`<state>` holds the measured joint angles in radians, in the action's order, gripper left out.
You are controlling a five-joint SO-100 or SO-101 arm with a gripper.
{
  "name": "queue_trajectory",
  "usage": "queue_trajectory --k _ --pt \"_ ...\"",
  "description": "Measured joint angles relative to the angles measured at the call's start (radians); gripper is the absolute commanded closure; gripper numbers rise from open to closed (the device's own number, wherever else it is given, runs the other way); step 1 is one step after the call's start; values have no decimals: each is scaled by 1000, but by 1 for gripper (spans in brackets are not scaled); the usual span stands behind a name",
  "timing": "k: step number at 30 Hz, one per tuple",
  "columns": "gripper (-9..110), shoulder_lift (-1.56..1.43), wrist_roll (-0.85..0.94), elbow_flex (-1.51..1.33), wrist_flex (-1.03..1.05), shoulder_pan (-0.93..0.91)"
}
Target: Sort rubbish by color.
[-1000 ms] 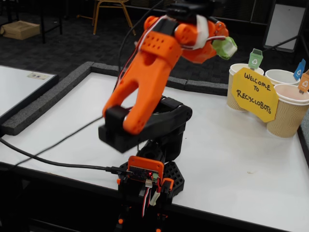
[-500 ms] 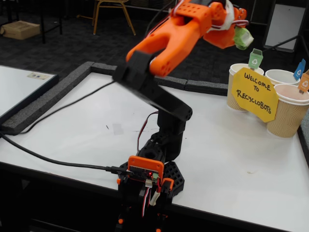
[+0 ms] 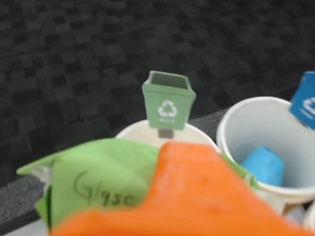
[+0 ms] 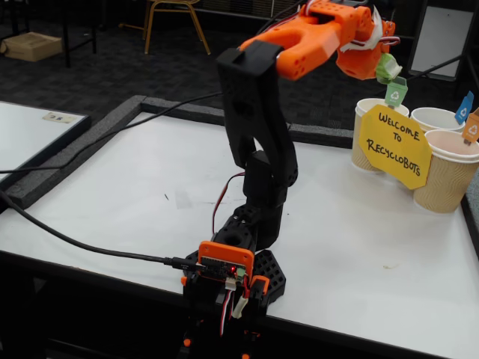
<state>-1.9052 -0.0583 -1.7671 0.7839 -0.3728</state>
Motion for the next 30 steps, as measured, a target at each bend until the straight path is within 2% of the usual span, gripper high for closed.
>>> queue_trajectory --k 15,30 --pt "92 287 6 107 -123 3" --pt "84 324 8 107 -230 0"
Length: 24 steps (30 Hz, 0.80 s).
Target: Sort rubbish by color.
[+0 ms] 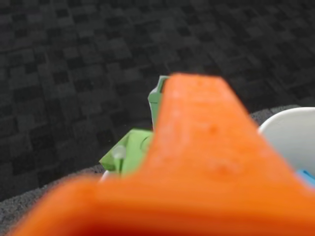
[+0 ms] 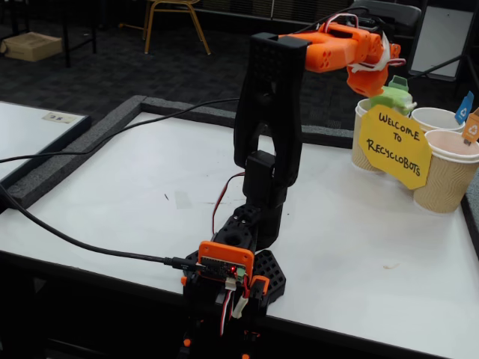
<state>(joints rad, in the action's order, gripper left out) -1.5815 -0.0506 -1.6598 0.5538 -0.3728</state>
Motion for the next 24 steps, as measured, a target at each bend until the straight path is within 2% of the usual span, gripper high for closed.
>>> queue_trajectory --k 11,16,24 --pt "88 2 0 18 15 0" --pt "94 0 0 115 117 28" --pt "101 -106 0 121 305 127"
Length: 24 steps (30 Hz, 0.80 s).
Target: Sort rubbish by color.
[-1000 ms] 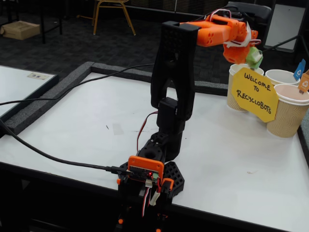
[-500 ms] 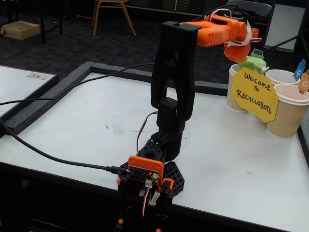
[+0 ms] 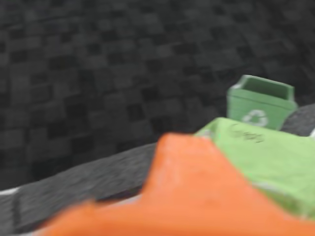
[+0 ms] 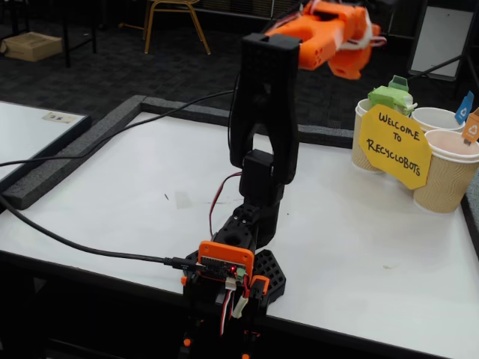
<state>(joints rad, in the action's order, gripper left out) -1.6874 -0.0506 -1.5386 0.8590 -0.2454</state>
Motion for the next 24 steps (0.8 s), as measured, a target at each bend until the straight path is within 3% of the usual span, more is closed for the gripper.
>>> queue_trajectory --k 10,24 --pt "101 -267 0 -14 236 48" --pt "101 -899 2 -416 425 181"
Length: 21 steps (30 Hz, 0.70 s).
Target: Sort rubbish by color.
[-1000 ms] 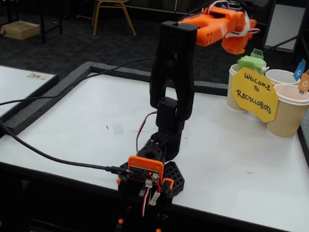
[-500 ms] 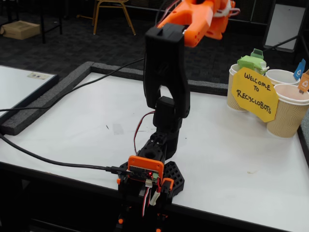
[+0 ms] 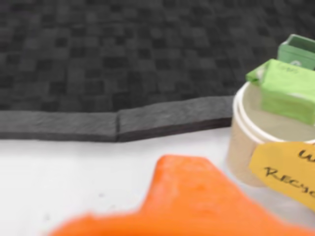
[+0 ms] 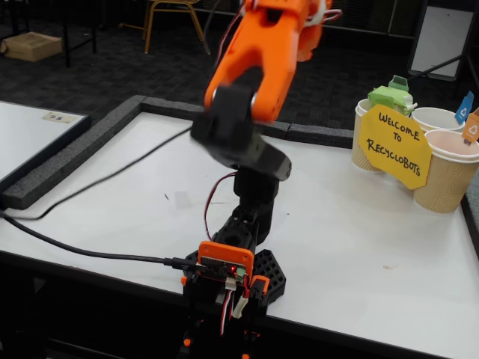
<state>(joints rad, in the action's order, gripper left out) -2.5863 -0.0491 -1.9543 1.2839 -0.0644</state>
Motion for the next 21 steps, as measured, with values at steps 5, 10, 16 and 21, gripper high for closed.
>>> queue_trajectory --k 5,10,16,21 --pt "101 -193 0 -101 86 57" --pt "101 -258 0 -110 192 199" --pt "101 -264 0 -129 258 462" --pt "101 -264 2 -164 258 680"
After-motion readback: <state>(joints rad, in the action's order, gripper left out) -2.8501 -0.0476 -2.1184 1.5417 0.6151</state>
